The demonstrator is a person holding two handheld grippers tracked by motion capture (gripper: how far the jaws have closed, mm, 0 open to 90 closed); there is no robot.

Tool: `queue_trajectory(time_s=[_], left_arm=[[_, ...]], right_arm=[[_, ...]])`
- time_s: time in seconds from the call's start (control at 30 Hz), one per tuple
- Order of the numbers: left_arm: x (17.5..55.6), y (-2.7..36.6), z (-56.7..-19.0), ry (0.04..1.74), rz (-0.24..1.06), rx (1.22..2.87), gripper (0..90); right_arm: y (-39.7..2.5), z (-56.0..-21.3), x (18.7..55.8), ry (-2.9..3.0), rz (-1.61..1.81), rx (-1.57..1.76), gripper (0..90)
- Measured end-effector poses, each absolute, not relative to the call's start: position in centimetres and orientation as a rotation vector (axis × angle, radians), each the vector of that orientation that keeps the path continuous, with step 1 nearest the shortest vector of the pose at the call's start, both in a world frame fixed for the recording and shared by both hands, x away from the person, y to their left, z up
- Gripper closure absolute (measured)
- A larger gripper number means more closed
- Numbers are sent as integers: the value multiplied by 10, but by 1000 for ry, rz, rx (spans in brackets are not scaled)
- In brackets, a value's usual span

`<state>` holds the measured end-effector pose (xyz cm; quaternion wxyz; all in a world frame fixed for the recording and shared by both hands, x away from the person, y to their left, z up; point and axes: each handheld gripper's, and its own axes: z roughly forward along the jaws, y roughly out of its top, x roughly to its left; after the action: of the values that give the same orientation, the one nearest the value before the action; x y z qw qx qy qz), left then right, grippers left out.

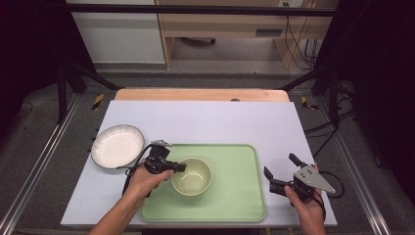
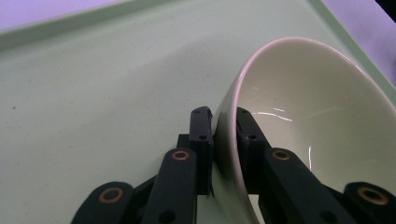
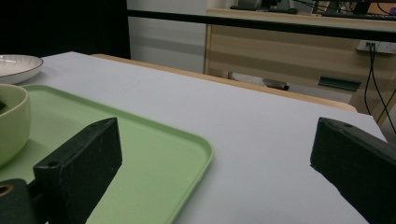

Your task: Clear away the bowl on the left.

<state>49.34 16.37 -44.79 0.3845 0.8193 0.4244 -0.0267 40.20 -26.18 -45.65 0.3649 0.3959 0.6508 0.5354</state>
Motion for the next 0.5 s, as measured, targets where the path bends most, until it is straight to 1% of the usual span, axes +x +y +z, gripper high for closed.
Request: queue_trajectory(time_s=[0.23,0.43,0.47,0.5], left_arm=[[492,166,-444,1062,-38,2079,735],[488,173,-436,1025,70,2068,582],[487,173,-435,1025,86,2048,546],[487,175,-433,1014,107,2044,477]], right_arm=[[-262,-457,402,1676,1376,1018,23],[-262,-457,402,1678,1375,1019,23],[-262,-457,402,1678,1374,1018,23],[-262,-457,402,1679,1374,1018,23]])
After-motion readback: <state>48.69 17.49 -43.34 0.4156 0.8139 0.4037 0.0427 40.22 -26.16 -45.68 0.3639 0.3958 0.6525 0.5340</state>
